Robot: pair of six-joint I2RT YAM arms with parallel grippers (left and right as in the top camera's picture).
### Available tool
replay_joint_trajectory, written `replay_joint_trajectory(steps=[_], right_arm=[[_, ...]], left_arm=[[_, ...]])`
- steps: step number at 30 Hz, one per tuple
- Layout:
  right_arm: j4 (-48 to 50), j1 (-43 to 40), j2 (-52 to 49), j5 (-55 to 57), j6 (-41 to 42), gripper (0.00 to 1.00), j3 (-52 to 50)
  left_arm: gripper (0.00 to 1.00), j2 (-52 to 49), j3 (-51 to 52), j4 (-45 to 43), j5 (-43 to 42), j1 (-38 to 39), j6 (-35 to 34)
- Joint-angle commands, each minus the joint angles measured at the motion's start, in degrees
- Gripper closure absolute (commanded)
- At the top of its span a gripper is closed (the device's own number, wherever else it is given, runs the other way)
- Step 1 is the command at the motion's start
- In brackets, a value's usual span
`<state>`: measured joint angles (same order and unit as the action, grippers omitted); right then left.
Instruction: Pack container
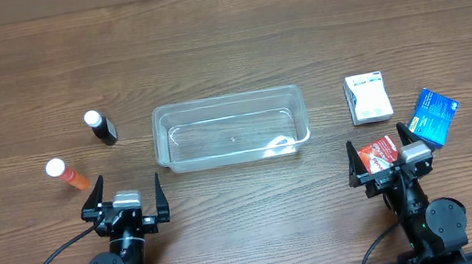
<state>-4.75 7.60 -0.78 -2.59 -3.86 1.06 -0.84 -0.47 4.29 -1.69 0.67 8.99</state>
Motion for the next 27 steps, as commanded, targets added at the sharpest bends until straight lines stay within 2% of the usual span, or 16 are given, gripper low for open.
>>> replay_joint_trajectory(steps=[1, 9, 14, 16, 17, 19, 23, 27], right_arm=[[0.22, -0.17, 0.55, -0.09, -0.46, 0.00, -0.61], [0.26, -0.17, 0.55, -0.09, -0.44, 0.00, -0.61], [0.44, -0.17, 0.55, -0.04, 1.68, 0.00, -0.57], [0.37, -0.17, 0.55, 0.66, 5.73, 0.00, -0.57], [0.17, -0.17, 0.55, 3.06, 9.73, 0.00, -0.57], [0.17, -0.17, 0.55, 5.66, 12.63, 0.00, -0.44], [-1.40, -0.17, 0.11, 8.68, 13.33, 0.00, 1.88], [-4.66, -0.17, -2.10, 11.26, 13.33, 0.00, 6.08]], left_arm=[[0.00, 0.57, 0.20, -0.04, -0.70, -0.31, -0.85], [0.00, 0.57, 0.20, -0.02, -0.66, -0.31, -0.68], [0.00, 0.59, 0.20, -0.81, 3.08, -0.31, -0.57], [0.00, 0.59, 0.20, -1.81, 2.05, -0.33, -4.57], [0.00, 0.59, 0.20, -1.99, 1.90, -0.33, -10.73], [0.00, 0.57, 0.17, -2.01, 1.90, -0.31, -15.15], [0.00, 0.42, -1.31, -1.88, 2.60, -0.31, -20.04], [0.00, -2.75, -5.44, -0.61, 3.72, -0.33, -21.05]])
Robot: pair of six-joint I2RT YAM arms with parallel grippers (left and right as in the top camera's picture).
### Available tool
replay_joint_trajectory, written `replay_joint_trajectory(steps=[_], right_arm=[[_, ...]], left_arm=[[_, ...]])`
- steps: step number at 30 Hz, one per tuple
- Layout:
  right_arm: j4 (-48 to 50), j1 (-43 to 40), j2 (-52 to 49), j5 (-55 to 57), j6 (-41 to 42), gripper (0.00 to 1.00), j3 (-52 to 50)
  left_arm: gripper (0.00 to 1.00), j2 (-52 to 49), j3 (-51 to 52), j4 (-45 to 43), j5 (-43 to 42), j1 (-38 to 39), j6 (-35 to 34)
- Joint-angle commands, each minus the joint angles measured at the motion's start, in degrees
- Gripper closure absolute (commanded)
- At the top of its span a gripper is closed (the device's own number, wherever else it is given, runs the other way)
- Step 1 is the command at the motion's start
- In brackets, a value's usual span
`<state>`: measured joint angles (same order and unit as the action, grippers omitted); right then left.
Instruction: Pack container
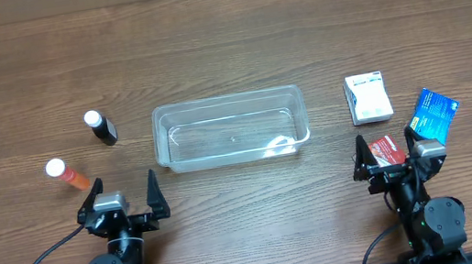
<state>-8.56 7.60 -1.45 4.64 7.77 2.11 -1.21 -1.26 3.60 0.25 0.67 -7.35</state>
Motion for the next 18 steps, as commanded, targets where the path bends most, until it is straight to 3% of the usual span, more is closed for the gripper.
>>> replay_joint_trajectory(steps=[1, 10, 18], right_arm=[[-1.66, -0.17, -2.34, 4.42, 1.68, 0.00, 6.23], [-8.20, -0.17, -18.93, 4.35, 2.19, 0.00, 20.17], [-21.05, -0.17, -38.34, 1.31, 2.32, 0.00, 38.03]], left_arm=[[0.00, -3.89, -5.97, 0.42, 1.90, -0.33, -4.70], [0.00, -31.01, -26.62, 7.28, -0.04, -0.31, -4.70], [0.00, -57.61, -53.66, 28.09, -3.10, -0.33, -4.63]])
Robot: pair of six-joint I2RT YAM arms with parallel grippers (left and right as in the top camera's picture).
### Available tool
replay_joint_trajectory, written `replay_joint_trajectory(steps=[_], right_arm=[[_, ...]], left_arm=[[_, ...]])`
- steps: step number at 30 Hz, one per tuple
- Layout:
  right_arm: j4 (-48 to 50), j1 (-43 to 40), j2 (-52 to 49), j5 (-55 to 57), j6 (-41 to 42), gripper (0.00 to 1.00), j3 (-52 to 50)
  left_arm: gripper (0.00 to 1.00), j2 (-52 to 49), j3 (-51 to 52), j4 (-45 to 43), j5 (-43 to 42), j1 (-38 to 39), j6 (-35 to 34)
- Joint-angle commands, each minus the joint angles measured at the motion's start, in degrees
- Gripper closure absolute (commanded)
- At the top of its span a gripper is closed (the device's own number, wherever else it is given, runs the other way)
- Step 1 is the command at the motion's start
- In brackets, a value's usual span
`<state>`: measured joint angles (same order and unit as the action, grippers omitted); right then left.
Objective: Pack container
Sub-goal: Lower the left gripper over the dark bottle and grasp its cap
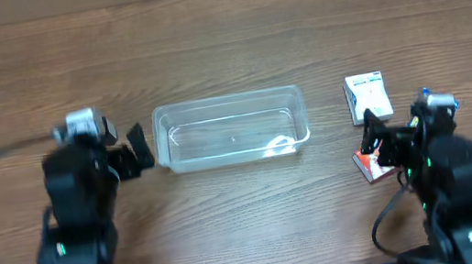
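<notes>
A clear, empty plastic container (231,130) sits mid-table. My left arm reaches out on its left side, and my left gripper (132,150) is open just beside the container's left end, blurred by motion. The two small bottles are hidden under that arm. My right gripper (376,138) is open, hovering between a white box (367,97) and a red packet (367,165), with nothing seen between its fingers. Only a sliver of a blue packet (424,93) shows behind the right arm.
The wooden table (223,41) stretches behind the container. A black cable loops off the left arm toward the table's left side.
Both arms have left their spots at the front edge. The left one now covers the bottles with its gripper by the container's left end. The right gripper is now over the red packet, near the white box.
Both arms were at the front edge with grippers open, two bottles at the left, and the white box, blue packet and red packet at the right. Then each had turned slightly outward. Now both are stretched forward over those items, and the container has not moved.
</notes>
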<state>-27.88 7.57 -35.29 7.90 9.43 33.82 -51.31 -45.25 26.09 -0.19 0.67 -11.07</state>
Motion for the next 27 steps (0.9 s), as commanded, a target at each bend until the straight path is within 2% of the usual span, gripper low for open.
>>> replay_joint_trajectory(steps=[1, 5, 9, 12, 16, 20, 27], right_arm=[[-3.65, -0.15, -7.32, -4.24, 0.66, 0.00, 9.25], [-8.46, -0.15, -12.66, -7.93, 0.63, 0.00, 14.80], [-10.86, -0.22, -15.45, -8.07, 1.46, 0.00, 17.25], [-12.70, -0.79, -17.64, -8.09, 4.37, 0.00, 19.32], [-18.69, -2.73, -23.02, -8.26, 4.37, 0.00, 25.03], [-22.38, -5.11, -27.50, -9.25, 4.37, 0.00, 28.85], [-24.39, -11.26, -30.51, -17.64, 4.37, 0.00, 29.20]], left_arm=[[0.00, -10.73, -13.57, 9.44, -4.39, -0.33, -0.94], [0.00, -15.89, -21.49, 17.16, -5.86, -0.33, -0.85], [0.00, -17.59, -26.75, 21.16, -5.62, -1.09, -0.35], [0.00, -19.63, -32.20, 25.16, -5.42, -3.82, -2.45], [0.00, -24.68, -40.85, 30.73, -5.38, -8.39, -3.82], [0.00, -30.71, -46.25, 32.76, -5.20, -11.13, -4.61], [0.00, -42.69, -51.34, 34.07, -2.38, -11.47, -4.63]])
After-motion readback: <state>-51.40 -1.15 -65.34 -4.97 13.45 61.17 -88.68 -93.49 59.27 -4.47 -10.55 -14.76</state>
